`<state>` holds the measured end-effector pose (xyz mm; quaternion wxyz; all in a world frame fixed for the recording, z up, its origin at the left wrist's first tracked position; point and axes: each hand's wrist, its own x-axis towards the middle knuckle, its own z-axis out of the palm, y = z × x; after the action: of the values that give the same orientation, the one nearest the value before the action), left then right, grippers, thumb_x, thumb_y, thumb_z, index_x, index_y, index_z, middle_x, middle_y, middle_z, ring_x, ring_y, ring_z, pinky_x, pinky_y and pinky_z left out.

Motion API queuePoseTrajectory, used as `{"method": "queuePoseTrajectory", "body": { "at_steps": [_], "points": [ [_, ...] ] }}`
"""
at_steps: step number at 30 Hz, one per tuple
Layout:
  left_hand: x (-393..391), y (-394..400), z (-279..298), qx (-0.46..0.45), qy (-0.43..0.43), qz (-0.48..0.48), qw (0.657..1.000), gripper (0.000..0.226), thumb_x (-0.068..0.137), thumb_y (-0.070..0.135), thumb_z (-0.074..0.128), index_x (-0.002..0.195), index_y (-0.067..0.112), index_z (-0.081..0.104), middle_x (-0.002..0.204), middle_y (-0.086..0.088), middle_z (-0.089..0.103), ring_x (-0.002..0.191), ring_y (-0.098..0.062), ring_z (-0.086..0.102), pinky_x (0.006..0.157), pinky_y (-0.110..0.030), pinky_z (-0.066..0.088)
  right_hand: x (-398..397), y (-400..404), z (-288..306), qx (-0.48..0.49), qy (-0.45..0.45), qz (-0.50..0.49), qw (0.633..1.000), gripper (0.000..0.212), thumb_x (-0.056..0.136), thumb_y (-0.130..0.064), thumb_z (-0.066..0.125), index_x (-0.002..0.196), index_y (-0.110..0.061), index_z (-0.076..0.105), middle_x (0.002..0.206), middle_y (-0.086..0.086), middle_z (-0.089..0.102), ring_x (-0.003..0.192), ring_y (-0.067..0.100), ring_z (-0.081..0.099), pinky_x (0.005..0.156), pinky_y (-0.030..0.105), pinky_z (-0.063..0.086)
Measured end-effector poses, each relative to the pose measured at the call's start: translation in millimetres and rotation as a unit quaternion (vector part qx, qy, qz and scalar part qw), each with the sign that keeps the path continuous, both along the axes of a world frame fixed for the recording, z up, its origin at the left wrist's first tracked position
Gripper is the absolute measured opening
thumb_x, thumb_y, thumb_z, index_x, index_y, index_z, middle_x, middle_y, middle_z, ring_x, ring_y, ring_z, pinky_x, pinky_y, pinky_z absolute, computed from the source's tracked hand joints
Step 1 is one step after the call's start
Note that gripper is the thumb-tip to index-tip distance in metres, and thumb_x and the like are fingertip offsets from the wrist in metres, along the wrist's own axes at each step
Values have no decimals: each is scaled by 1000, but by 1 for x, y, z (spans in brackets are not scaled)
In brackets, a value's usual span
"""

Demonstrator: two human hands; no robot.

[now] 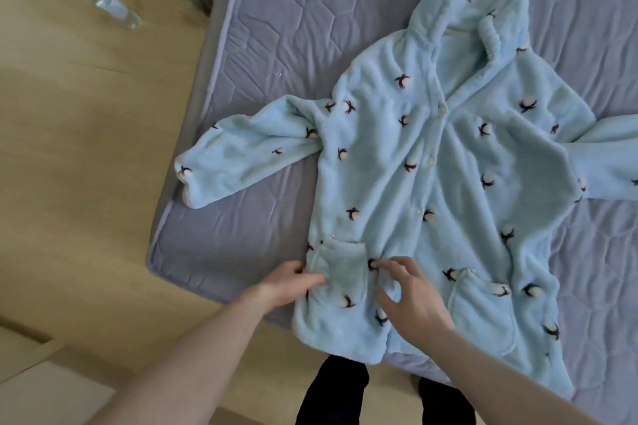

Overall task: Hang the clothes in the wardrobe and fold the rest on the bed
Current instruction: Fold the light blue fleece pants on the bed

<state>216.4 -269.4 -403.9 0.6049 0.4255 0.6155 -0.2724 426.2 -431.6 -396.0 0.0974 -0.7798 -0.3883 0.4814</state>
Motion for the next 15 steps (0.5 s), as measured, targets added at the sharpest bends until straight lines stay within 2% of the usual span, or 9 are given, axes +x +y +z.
{"method": "queuePoseTrajectory", "body": {
  "at_steps": [2,4,6,7,8,9,11,13,15],
  "points": [
    [-11,42,-6,125,53,10,991,54,73,62,76,107,20,73,103,1,76,98,-21,72,83,-33,56,-7,5,-5,-56,15,102,993,57,97,-52,59,151,-37,48,154,-18,37,138,14,40,110,30,40],
    [-24,88,-13,243,110,129,955,61,80,55,78,123,15,63,115,-6,70,104,-28,70,84,-40,59,-14,13,-10,-104,37,126,986,62,96,-52,59,155,-37,42,164,-14,27,147,19,30,119,35,34],
    [-34,131,-14,284,123,285,907,87,74,49,84,144,15,45,134,-4,60,111,-27,67,65,-38,63,-16,21,-14,-124,46,118,984,62,96,-48,59,154,-37,43,166,-13,26,147,22,30,119,38,34],
    [-39,150,-13,296,130,329,887,97,70,49,86,148,17,38,140,-3,55,110,-26,66,58,-35,62,-15,25,-16,-126,48,110,985,58,96,-45,59,152,-37,46,164,-13,30,145,22,33,117,37,36],
    [-43,166,-14,312,147,343,874,107,65,51,88,150,17,33,145,-5,50,108,-27,67,59,-36,63,-12,28,-17,-120,49,95,987,52,96,-42,59,148,-36,51,160,-13,37,141,21,39,114,34,39],
    [-46,180,-16,331,176,337,863,115,59,55,89,150,19,29,147,-6,48,105,-28,68,69,-40,64,-8,31,-17,-109,51,71,990,46,96,-38,57,142,-36,57,154,-12,45,135,19,46,107,32,43],
    [-49,205,-22,360,215,303,856,121,54,59,89,149,18,28,133,-1,57,93,-25,71,85,-44,62,5,35,-16,-85,57,2,995,32,96,-33,56,125,-39,66,135,-13,59,116,13,60,89,28,49],
    [-43,222,-29,322,180,266,890,102,66,50,89,146,14,38,120,-5,68,73,-15,67,72,-35,63,24,39,-13,-59,58,-58,995,21,95,-30,57,110,-41,68,117,-13,63,90,4,65,70,23,50],
    [-36,231,-29,266,177,184,930,79,76,39,88,136,3,52,105,-18,72,58,-15,55,50,-25,52,46,42,-9,-44,48,-93,994,17,95,-28,60,105,-41,66,108,-12,64,68,1,64,53,18,45]
  ]
}}
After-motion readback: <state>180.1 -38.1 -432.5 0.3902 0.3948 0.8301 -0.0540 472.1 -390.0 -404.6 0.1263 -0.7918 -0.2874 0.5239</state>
